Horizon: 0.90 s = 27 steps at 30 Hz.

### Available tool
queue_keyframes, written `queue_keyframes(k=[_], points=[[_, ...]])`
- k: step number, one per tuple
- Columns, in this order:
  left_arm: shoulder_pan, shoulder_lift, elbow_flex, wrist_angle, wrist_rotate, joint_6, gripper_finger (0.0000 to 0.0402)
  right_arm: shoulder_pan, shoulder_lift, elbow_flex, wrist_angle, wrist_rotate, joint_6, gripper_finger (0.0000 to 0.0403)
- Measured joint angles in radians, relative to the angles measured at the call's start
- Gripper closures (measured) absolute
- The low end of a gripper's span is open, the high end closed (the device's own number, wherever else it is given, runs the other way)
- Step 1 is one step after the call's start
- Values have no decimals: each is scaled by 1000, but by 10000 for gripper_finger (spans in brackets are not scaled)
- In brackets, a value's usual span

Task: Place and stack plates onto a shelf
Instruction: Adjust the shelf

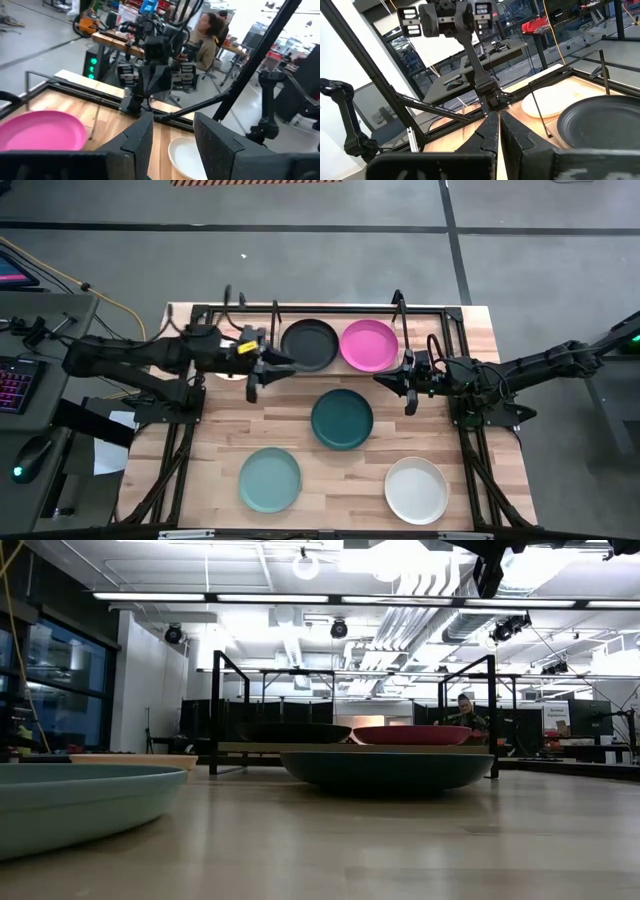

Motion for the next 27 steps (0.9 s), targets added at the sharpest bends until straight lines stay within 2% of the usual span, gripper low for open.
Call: queue_keyframes(k=[6, 13, 20, 24, 27], points=[[0, -124, 0, -114, -87, 66, 309, 0, 0, 0, 0, 0, -2, 403], [0, -260, 1, -335, -198, 76, 393, 0, 0, 0, 0, 0, -2, 403], [0, -282, -15, -710, -365, -116, 400, 0, 0, 0, -1, 2, -2, 403], [8, -245, -128, -707, -370, -164, 401, 0, 0, 0, -1, 22, -2, 403], [30, -204, -204, -693, -387, -276, 401, 0, 0, 0, -2, 39, -2, 403]])
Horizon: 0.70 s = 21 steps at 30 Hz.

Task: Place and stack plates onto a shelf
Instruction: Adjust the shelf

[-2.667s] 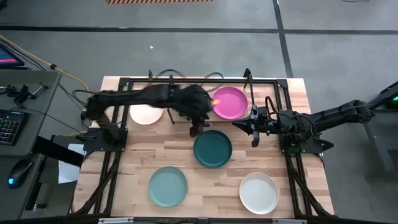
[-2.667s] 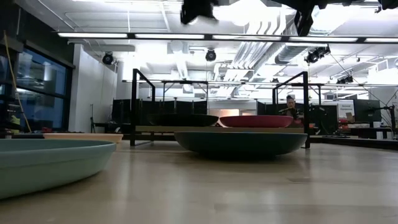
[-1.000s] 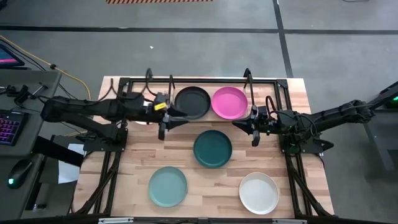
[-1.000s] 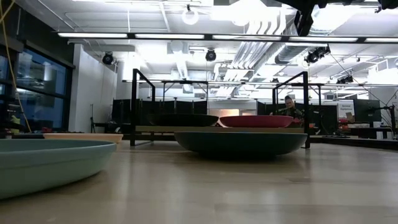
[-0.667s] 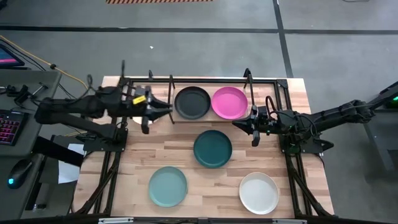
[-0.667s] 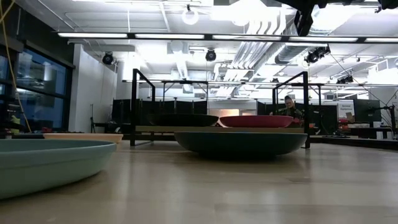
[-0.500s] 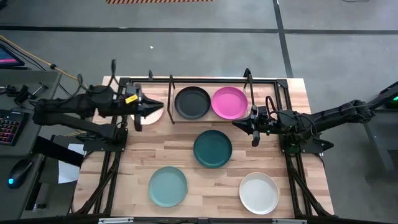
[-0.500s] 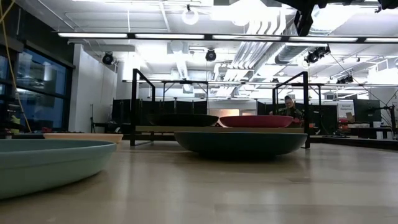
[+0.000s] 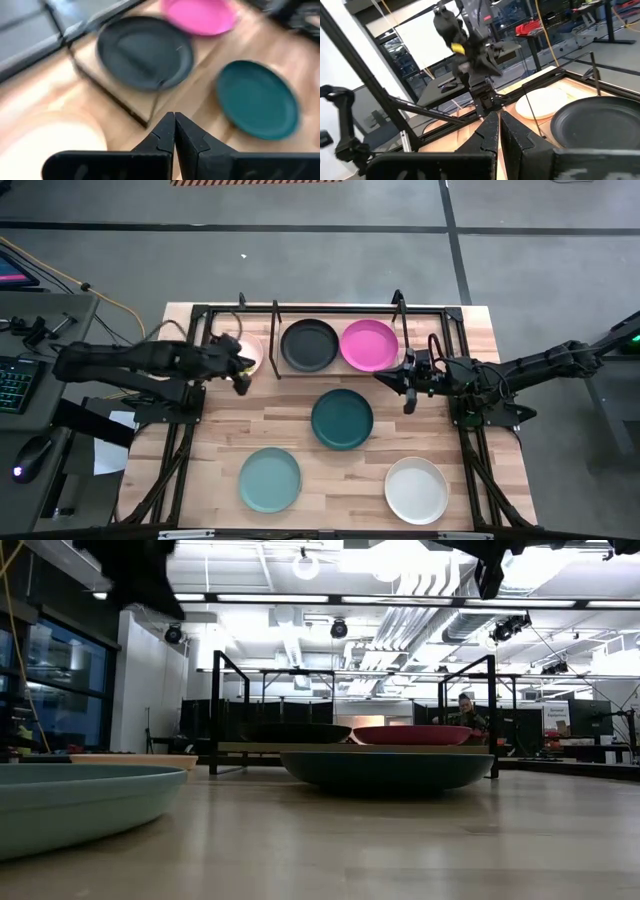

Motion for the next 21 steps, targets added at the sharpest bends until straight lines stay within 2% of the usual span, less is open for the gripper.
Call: queue_keyframes(k=[4, 10, 21], points=[[36, 56, -59, 114, -5, -82, 401, 0, 0, 0, 0, 23, 0, 403], [80, 150, -60, 229, 19, -160, 401, 0, 0, 0, 0, 25, 0, 403], [108, 250, -58, 353, 52, -197, 401, 0, 0, 0, 1, 25, 9, 403]])
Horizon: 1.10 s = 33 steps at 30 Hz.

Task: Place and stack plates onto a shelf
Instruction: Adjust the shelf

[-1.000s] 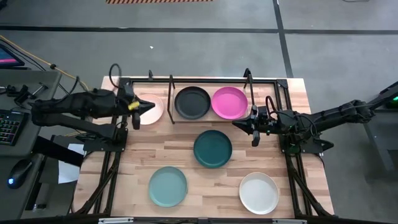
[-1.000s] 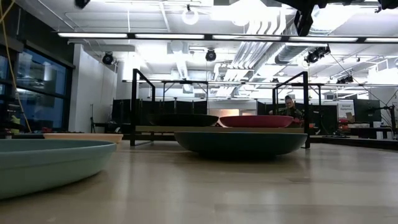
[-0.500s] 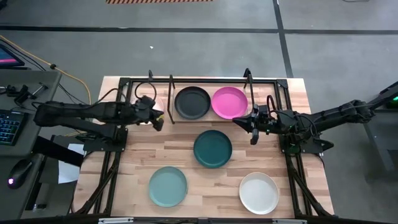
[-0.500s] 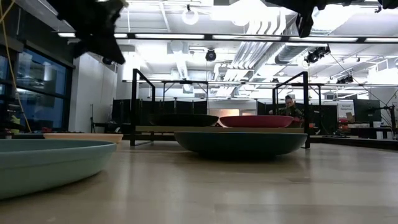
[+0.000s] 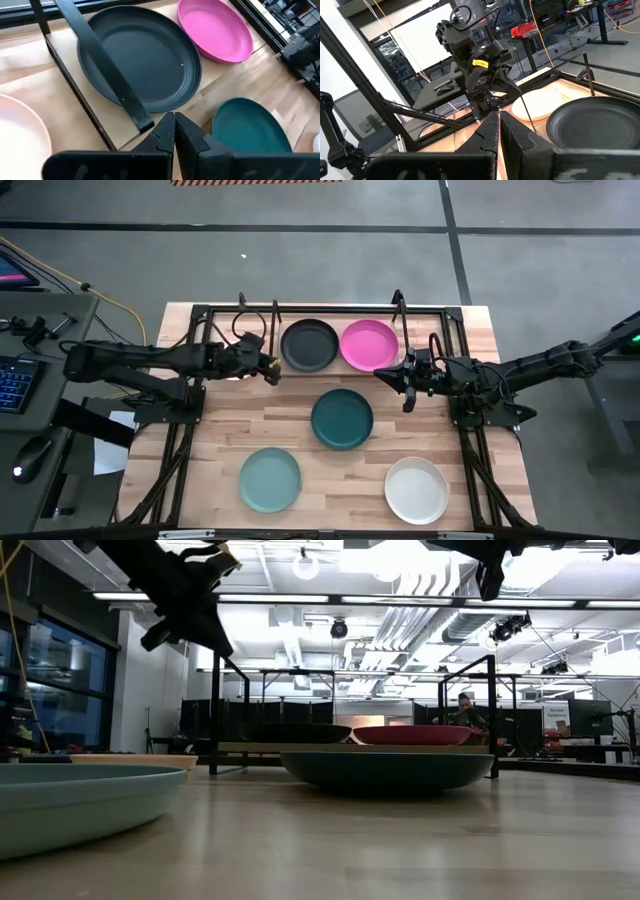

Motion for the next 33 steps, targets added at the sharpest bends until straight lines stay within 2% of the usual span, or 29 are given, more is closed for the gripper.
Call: queue_keyframes(k=[3, 6, 8, 12, 15, 24, 33], points=[[0, -1, 34, -4, 66, 12, 401, 0, 0, 0, 0, 0, 2, 403], [-9, -36, 86, -51, 145, 93, 401, 0, 0, 0, -1, 0, -1, 403], [-15, -63, 128, -158, 110, 99, 401, 0, 0, 0, -7, 0, -6, 403], [-10, -92, 156, -376, -51, 6, 401, 0, 0, 0, -16, 0, -8, 403], [1, -87, 150, -460, -64, -58, 401, 0, 0, 0, -16, 0, -9, 403], [35, 32, 96, -331, -59, -81, 401, 0, 0, 0, -20, 19, -9, 403], [47, 116, 98, -97, -33, -51, 401, 0, 0, 0, -23, 22, -9, 403]])
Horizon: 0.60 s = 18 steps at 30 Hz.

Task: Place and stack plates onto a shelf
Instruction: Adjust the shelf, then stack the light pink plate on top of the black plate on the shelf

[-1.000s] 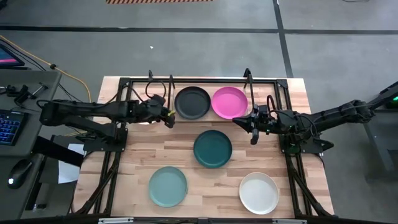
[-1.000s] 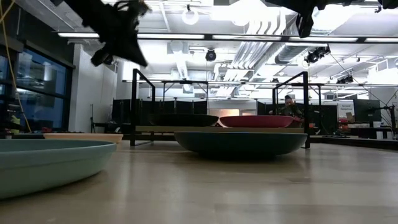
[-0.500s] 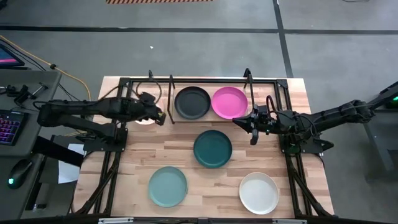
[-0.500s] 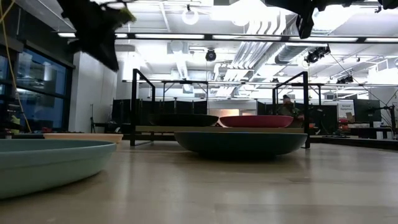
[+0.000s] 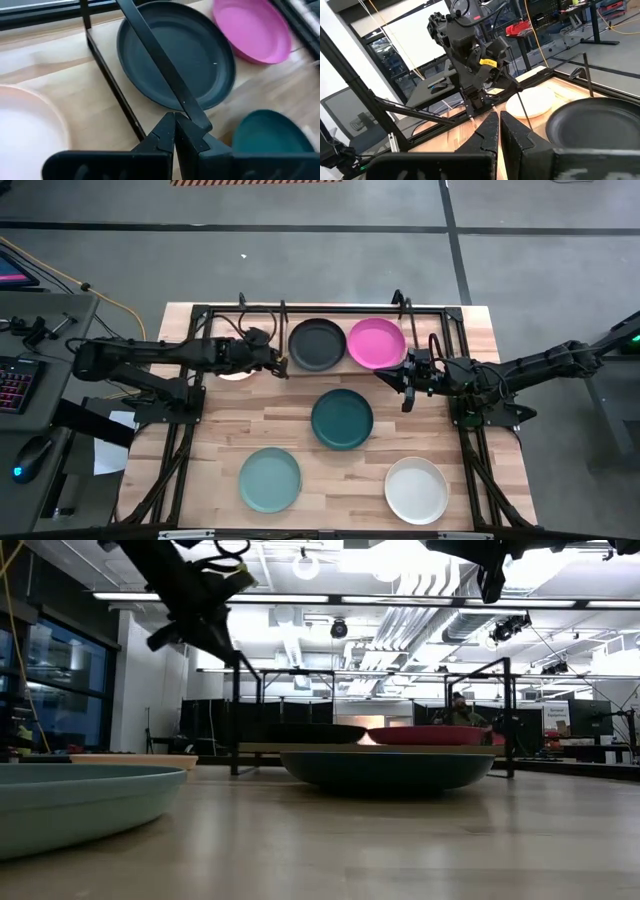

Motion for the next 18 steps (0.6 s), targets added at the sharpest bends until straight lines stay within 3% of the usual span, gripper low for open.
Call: queue_keyframes(k=[7, 14, 18], points=[[18, 45, 13, 29, 14, 36, 401, 0, 0, 0, -1, 0, 0, 403], [72, -81, 60, -270, -66, 105, 401, 0, 0, 0, -4, 0, 0, 403], [58, -125, 8, -467, -31, 105, 400, 0, 0, 0, -4, 0, 0, 403]])
